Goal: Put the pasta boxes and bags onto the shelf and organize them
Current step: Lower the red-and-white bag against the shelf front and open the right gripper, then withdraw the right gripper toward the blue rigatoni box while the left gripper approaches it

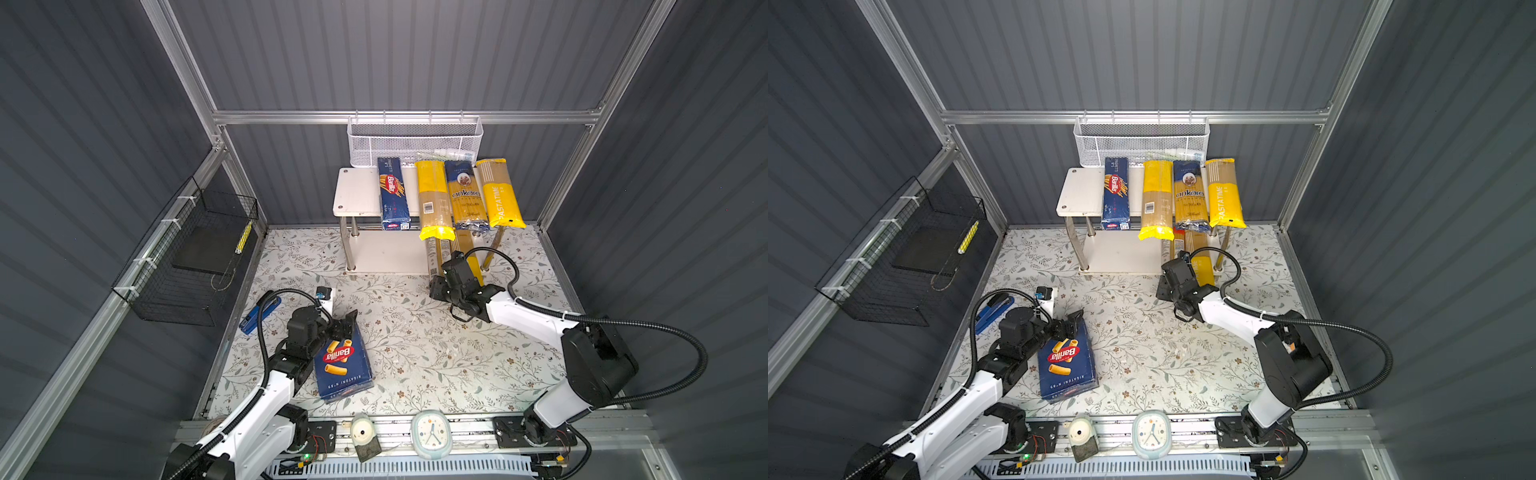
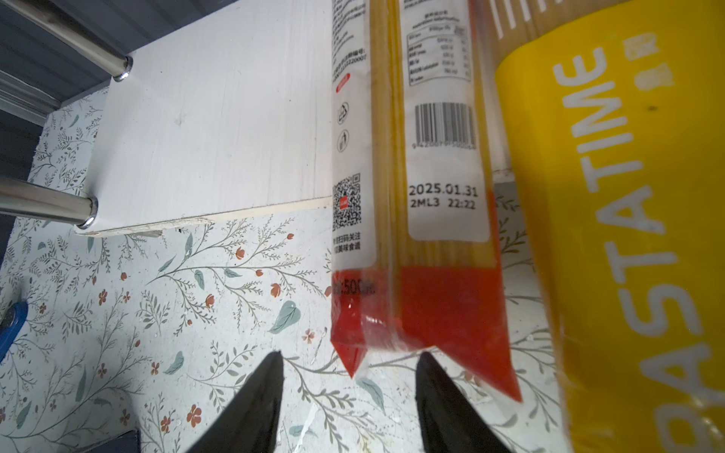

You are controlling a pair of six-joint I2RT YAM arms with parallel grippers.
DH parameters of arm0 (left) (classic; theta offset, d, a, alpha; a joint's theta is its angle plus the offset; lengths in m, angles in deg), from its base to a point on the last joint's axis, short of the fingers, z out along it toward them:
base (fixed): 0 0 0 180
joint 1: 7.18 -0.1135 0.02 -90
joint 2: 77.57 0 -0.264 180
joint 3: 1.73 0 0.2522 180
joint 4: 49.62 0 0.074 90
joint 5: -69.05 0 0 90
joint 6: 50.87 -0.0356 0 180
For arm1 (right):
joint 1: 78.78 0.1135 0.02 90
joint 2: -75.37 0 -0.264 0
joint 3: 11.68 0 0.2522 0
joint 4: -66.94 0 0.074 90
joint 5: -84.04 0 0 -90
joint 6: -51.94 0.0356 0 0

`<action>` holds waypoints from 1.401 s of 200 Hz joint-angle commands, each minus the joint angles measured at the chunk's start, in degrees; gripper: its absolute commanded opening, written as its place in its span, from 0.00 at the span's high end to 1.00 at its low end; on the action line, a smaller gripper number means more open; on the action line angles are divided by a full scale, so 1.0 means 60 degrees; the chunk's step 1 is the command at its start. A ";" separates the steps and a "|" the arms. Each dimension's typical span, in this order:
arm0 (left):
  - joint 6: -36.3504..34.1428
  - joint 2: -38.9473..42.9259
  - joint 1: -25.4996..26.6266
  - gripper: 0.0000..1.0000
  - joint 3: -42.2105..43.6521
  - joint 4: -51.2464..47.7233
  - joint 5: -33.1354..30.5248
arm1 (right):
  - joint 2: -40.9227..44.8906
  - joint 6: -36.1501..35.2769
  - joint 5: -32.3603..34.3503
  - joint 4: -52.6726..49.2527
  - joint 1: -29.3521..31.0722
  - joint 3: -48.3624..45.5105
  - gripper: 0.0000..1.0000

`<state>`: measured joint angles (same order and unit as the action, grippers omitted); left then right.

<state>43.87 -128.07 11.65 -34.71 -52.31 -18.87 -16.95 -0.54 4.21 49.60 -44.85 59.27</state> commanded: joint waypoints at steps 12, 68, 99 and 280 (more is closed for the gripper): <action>0.0141 0.0061 0.0040 0.00 -0.0189 -0.0278 -0.0338 | -0.0432 0.0091 -0.0138 0.0474 -0.0115 0.0220 0.44; 0.0157 -0.0235 0.0040 0.00 -0.0397 -0.0366 -0.0289 | -0.0783 -0.0153 -0.0277 0.0610 -0.0384 0.0636 0.44; 0.0782 -0.0259 0.0040 0.00 -0.1206 -0.1750 -0.0980 | -0.0659 -0.0483 -0.0426 0.0285 -0.0397 0.0894 0.43; 0.5430 0.1251 -0.2230 0.01 -0.1544 -0.7048 0.0915 | 0.0287 -0.0430 -0.3575 0.1859 0.2998 -0.0406 0.36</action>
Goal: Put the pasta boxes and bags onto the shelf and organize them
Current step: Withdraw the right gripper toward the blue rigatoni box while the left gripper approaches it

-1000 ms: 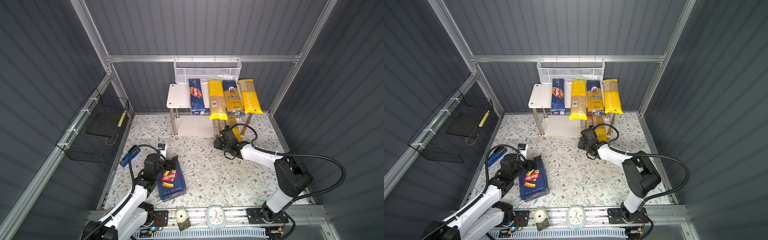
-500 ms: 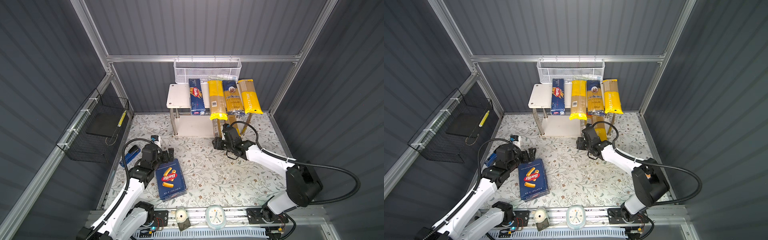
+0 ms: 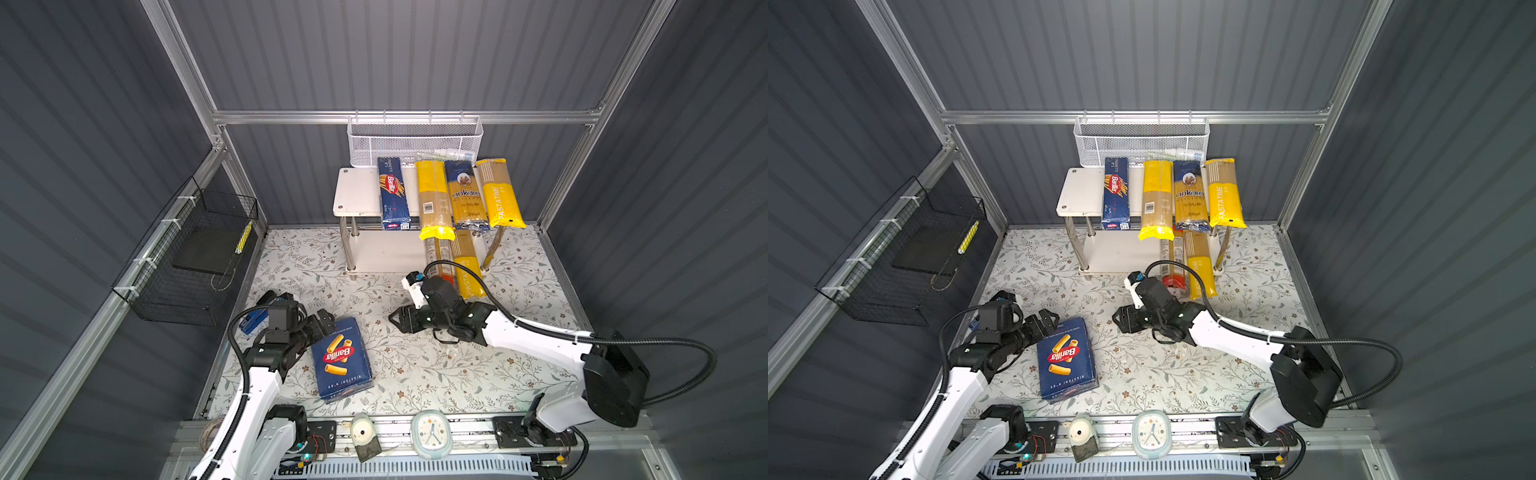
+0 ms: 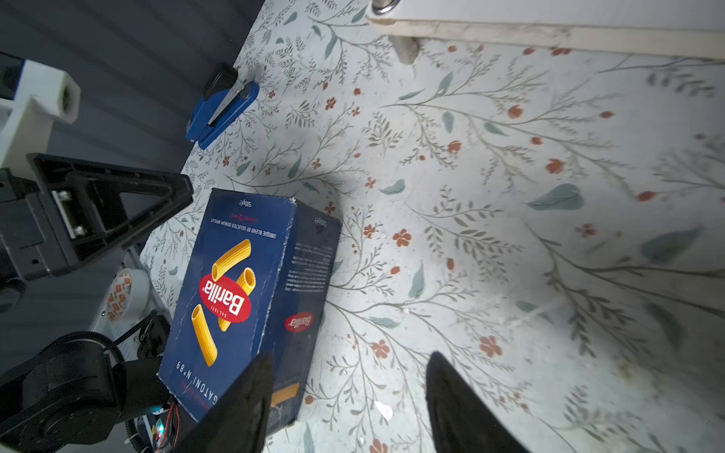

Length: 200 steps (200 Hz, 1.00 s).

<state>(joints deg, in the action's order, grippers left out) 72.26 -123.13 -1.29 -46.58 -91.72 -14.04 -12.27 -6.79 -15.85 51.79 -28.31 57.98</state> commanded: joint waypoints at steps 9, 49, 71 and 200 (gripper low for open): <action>0.0836 0.0668 -0.0074 0.00 0.0625 -0.0499 -0.0144 | -0.0670 0.0764 0.0007 0.2055 0.0351 -0.0299 0.36; 0.1256 0.0914 -0.0066 0.00 0.1125 0.0152 -0.0047 | -0.1912 0.0951 -0.0588 0.2826 0.0590 0.0525 0.36; 0.1260 0.0671 -0.0074 0.00 0.1339 0.0282 0.0074 | -0.2289 0.0956 -0.0694 0.2752 0.0640 0.0816 0.36; 0.0807 0.0789 -0.0072 0.00 0.1828 0.2104 0.1162 | -0.3643 0.1351 -0.1340 0.3169 0.0844 0.1526 0.37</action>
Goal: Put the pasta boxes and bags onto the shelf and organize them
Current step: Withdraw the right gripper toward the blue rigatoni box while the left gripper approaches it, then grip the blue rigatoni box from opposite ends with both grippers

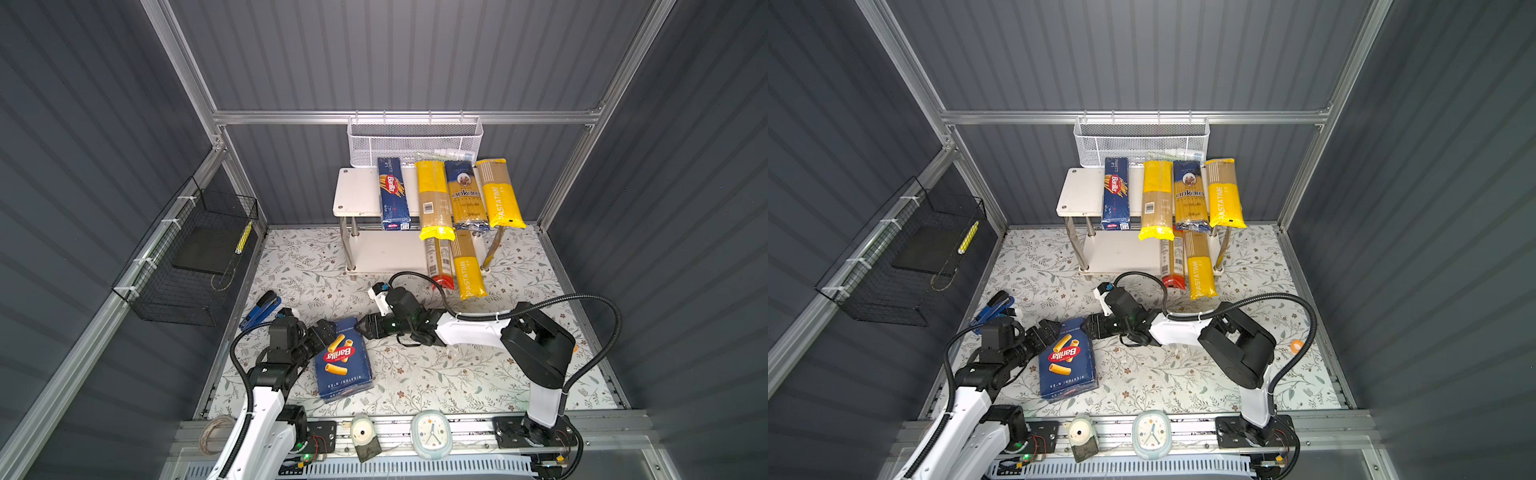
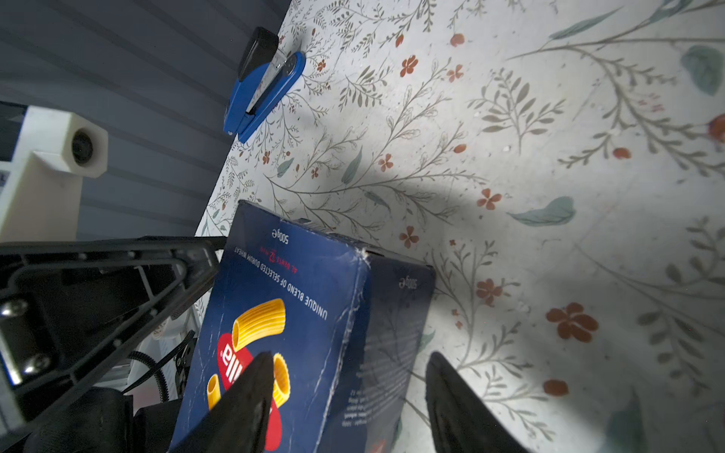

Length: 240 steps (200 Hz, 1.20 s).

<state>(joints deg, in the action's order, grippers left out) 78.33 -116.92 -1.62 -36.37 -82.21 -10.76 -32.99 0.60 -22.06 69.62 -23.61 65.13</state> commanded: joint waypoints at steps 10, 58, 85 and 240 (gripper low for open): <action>-0.0218 -0.0463 -0.0019 0.00 0.0153 0.0719 0.0796 | -0.0281 0.0182 -0.0420 0.0131 0.0062 0.0417 0.37; -0.0632 -0.1086 -0.0018 0.01 -0.0023 0.1985 0.1752 | -0.0317 0.0391 -0.0422 0.0247 0.0069 0.0391 0.37; -0.0984 -0.1857 -0.0019 0.00 -0.0305 0.2785 0.2517 | -0.0284 0.0497 -0.0426 0.0343 0.0076 0.0336 0.37; -0.2262 -0.6575 0.2413 0.00 -0.3119 0.5151 0.2995 | 0.3631 0.1259 0.1945 0.0368 0.0075 -0.3999 0.37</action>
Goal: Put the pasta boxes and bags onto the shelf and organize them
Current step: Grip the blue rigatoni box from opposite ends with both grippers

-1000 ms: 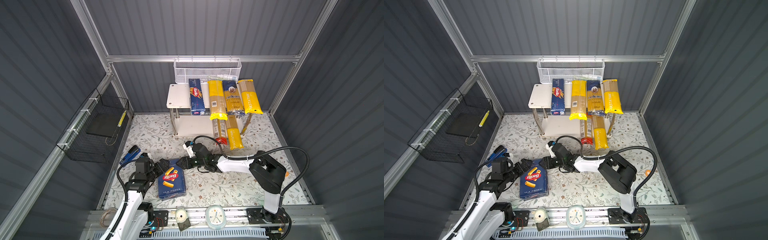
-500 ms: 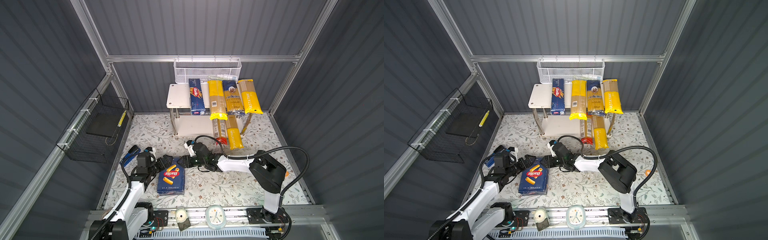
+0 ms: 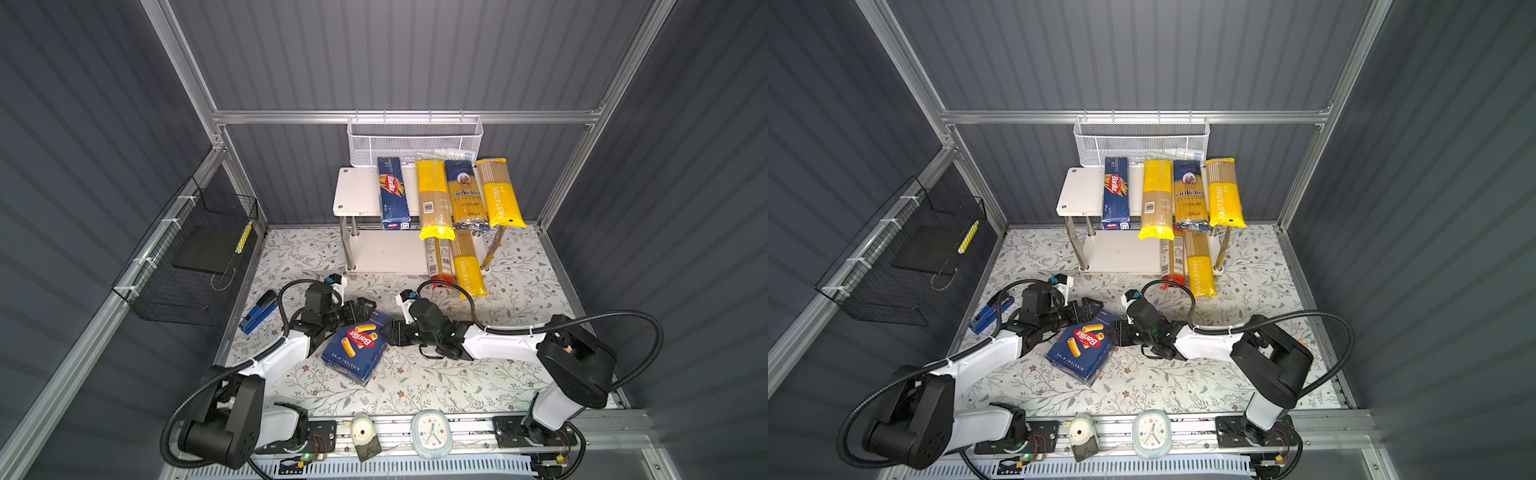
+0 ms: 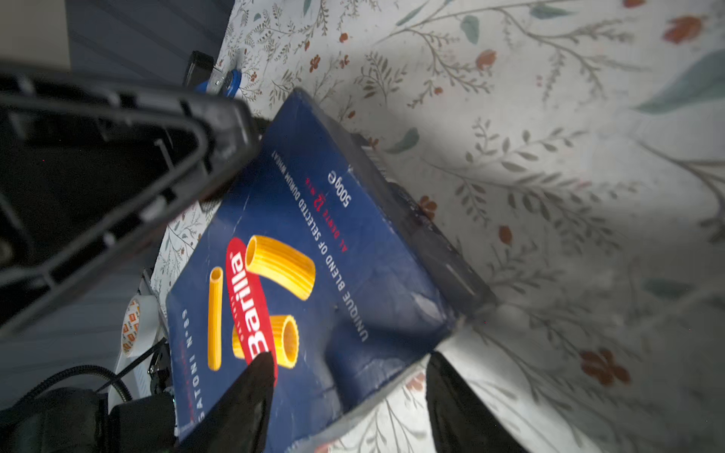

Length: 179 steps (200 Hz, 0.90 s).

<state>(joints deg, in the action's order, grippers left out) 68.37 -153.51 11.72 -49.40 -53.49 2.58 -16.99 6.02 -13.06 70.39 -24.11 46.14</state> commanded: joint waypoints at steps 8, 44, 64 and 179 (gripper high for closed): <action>-0.0841 -0.0586 0.0205 0.00 -0.1254 -0.0123 0.0400 | 0.1393 0.0409 0.0592 -0.0011 0.0174 -0.1173 0.37; -0.1932 0.0198 0.0183 0.00 -0.1959 -0.2828 -0.2841 | 0.3550 0.0015 0.1414 -0.1519 0.0060 -0.2287 0.32; -0.1801 0.1056 0.0095 0.00 -0.1951 -0.4360 -0.4118 | 0.4009 -0.0982 0.1173 -0.2370 -0.0263 -0.1973 0.27; 0.3693 0.7286 -0.0088 0.00 0.0962 -0.8249 -0.3142 | -0.0105 -0.3143 -0.2857 -0.1499 -0.1844 0.1898 0.21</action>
<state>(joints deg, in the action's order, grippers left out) 82.68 -111.17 11.19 -46.34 -100.55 -19.00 -13.73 -11.07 -24.22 59.22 -34.60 55.40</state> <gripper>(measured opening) 0.995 0.792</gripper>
